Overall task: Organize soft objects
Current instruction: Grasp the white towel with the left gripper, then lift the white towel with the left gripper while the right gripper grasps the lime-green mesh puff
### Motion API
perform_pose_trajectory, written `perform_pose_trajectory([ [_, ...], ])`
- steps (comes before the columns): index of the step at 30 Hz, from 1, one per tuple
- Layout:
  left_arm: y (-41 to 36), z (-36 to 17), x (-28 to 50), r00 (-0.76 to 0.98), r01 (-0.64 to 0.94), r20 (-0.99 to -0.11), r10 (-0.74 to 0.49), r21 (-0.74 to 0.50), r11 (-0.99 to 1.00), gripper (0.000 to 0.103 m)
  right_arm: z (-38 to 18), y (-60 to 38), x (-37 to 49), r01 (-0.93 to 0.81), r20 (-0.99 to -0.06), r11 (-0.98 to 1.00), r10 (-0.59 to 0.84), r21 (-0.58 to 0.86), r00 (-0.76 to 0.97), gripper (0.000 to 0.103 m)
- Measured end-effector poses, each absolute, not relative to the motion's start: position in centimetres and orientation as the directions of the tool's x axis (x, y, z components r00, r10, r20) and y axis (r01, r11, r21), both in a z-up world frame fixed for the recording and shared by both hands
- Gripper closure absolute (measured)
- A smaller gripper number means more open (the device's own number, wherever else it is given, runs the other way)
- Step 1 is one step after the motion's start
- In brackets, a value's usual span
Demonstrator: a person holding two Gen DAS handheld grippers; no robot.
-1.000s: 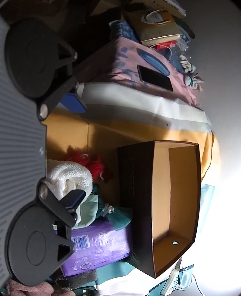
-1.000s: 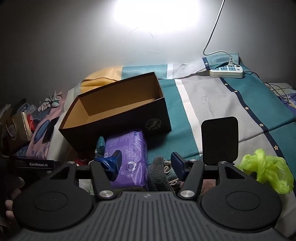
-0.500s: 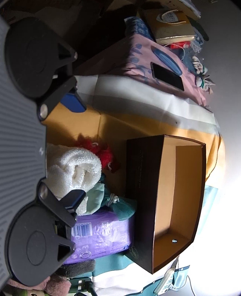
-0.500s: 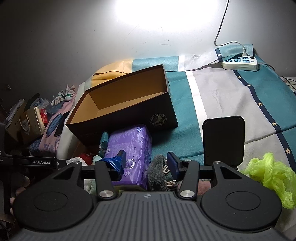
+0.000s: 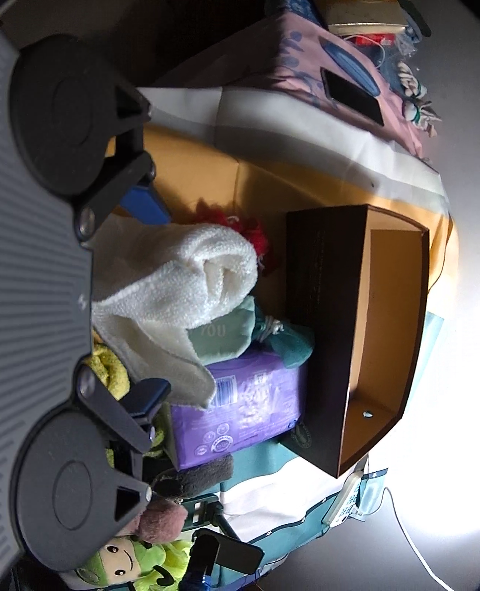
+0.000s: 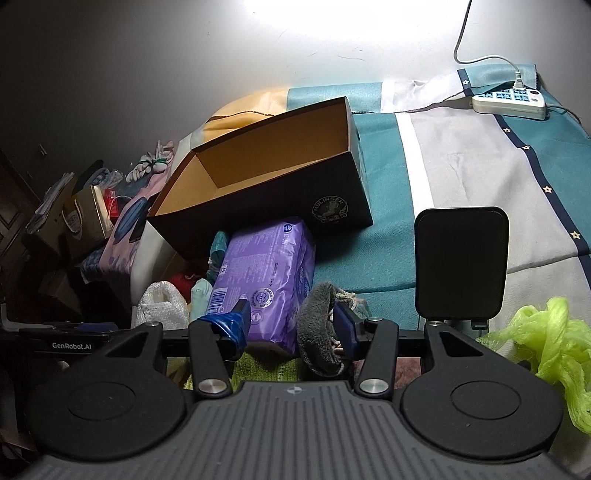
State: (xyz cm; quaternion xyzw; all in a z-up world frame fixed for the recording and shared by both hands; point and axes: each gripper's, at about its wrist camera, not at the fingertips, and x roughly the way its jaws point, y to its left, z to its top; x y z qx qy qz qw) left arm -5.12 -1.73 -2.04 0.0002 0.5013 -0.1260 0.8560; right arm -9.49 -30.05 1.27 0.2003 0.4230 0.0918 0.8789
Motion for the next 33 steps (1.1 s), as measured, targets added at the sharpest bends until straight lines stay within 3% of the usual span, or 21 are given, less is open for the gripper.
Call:
perform_pose_trajectory([
  [5, -2.2, -3.5, -4.8, 0.470, 0.222, -0.864, -0.180, -0.082, 0.972, 0.012, 1.0, -30.3, -9.1, 0.007, -0.708, 0.903, 0.332, 0.430, 0.623, 0.070],
  [14, 0.0, -6.7, -2.2, 0.448, 0.116, -0.872, -0.199, -0.163, 0.980, 0.013, 0.5, -30.3, -9.1, 0.033, -0.720, 0.908, 0.310, 0.419, 0.622, 0.070],
  [15, -0.1, -6.8, -2.2, 0.456, 0.116, -0.868, -0.198, -0.163, 0.980, 0.015, 0.5, -30.3, -9.1, 0.038, -0.721, 0.908, 0.306, 0.418, 0.622, 0.070],
  [17, -0.2, -6.9, -2.4, 0.454, 0.134, -0.864, -0.218, -0.176, 0.975, 0.034, 0.5, -30.4, -9.1, 0.050, -0.724, 0.909, 0.295, 0.413, 0.623, 0.070],
  [19, -0.3, -6.8, -2.6, 0.450, 0.144, -0.862, -0.232, -0.187, 0.972, 0.041, 0.5, -30.5, -9.0, 0.059, -0.724, 0.908, 0.290, 0.414, 0.626, 0.070],
  [20, -0.3, -6.8, -2.7, 0.455, 0.148, -0.859, -0.235, -0.187, 0.971, 0.051, 0.5, -30.5, -8.9, 0.062, -0.724, 0.908, 0.288, 0.415, 0.627, 0.070],
  [23, -0.3, -6.4, -3.0, 0.469, 0.162, -0.849, -0.244, -0.189, 0.969, 0.065, 0.6, -30.4, -8.9, 0.064, -0.721, 0.909, 0.282, 0.412, 0.632, 0.070],
  [26, -0.5, -5.6, -3.6, 0.485, 0.175, -0.839, -0.246, -0.182, 0.967, 0.070, 0.7, -30.5, -8.9, 0.065, -0.718, 0.910, 0.278, 0.409, 0.638, 0.070],
  [33, 0.2, -1.4, -5.3, 0.570, 0.227, -0.767, -0.295, -0.198, 0.954, 0.072, 1.3, -31.8, -9.2, 0.096, -0.701, 0.904, 0.252, 0.417, 0.667, 0.070],
])
